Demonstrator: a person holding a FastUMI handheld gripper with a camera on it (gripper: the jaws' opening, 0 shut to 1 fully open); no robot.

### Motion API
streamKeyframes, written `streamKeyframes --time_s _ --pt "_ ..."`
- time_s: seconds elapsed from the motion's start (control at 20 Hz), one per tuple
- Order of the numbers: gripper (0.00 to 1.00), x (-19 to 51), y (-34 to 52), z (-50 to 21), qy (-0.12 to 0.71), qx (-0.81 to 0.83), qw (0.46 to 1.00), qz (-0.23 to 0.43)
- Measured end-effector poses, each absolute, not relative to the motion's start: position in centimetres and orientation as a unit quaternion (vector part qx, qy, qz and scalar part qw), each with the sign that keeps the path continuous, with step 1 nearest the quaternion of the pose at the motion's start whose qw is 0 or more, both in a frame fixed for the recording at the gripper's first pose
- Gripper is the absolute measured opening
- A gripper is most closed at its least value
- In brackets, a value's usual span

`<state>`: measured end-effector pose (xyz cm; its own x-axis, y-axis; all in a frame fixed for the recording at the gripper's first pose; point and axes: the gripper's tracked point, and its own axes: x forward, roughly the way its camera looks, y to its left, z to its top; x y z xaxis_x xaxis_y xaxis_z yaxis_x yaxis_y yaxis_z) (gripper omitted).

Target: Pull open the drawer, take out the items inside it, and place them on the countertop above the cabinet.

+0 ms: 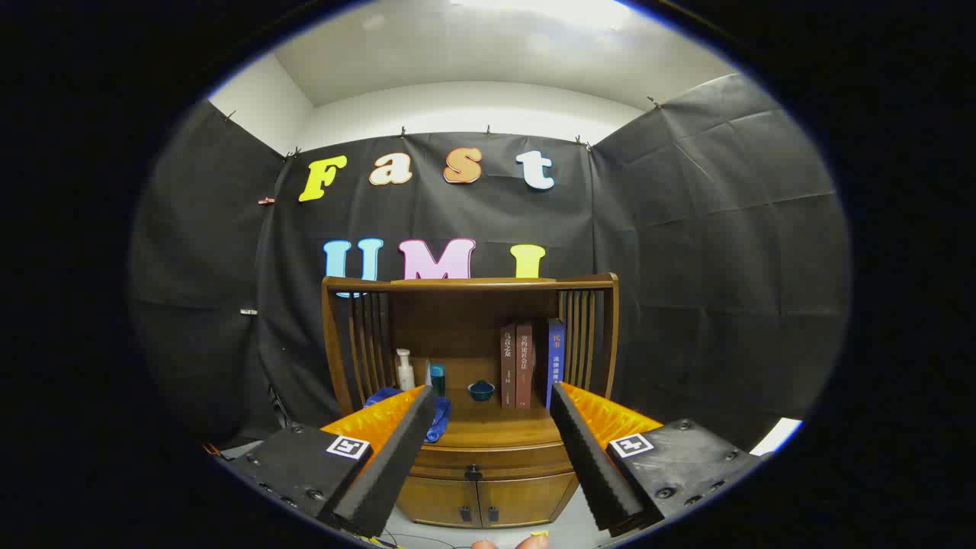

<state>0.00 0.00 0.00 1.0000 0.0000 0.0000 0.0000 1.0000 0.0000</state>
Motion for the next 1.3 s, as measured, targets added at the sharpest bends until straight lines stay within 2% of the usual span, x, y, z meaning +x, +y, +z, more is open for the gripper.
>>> streamKeyframes --time_s 0.95,1.3 --pt "0.99 0.5 1.2 -1.4 0.005 -0.005 1.000 0.004" --pt "0.99 1.8 2.0 -5.4 -0.003 -0.002 1.000 0.017"
